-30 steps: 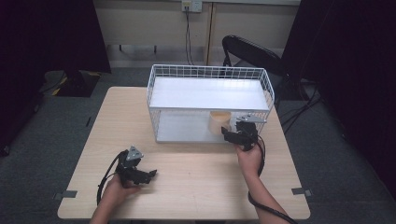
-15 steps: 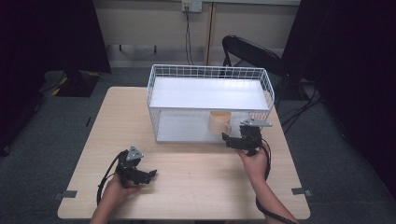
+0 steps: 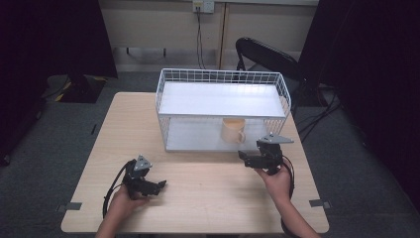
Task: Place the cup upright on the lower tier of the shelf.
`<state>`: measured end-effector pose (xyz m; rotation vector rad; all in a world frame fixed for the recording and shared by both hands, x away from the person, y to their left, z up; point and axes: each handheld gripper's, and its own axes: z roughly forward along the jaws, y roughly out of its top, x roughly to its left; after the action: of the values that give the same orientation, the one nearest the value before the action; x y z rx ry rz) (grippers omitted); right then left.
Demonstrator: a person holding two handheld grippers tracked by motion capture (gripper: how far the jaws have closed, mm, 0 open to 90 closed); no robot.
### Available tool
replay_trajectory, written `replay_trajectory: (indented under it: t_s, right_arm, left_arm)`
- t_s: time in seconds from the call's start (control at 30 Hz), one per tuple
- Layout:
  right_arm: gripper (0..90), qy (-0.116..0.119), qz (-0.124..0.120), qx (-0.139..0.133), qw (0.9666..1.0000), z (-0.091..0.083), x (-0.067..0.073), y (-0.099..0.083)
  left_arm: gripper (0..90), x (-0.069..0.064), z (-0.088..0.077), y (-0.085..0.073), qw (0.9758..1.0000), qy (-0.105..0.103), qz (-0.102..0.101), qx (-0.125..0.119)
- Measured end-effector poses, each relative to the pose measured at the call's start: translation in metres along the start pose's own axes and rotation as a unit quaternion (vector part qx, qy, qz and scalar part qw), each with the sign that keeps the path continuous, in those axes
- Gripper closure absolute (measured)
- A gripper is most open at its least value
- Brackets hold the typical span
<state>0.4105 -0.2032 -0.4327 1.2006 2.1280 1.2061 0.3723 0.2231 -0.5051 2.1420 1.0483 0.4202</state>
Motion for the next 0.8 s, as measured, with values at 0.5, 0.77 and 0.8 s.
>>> replay_trajectory:
  t_s: [0.5,0.77,0.8]
  right_arm:
    - [15.1,0.015,-0.017,0.014,0.9997,-0.014,-0.011,-0.029]
    - [15.6,0.015,-0.018,0.025,0.9994,-0.022,-0.019,-0.05]
    - [15.7,0.016,-0.017,0.025,0.9994,-0.023,-0.019,-0.052]
  left_arm:
    - [0.0,0.0,0.0,0.0,1.0,0.0,0.001,0.001]
    - [0.0,0.0,0.0,0.0,1.0,0.0,0.001,0.001]
    - [0.0,0.0,0.0,0.0,1.0,0.0,0.001,0.001]
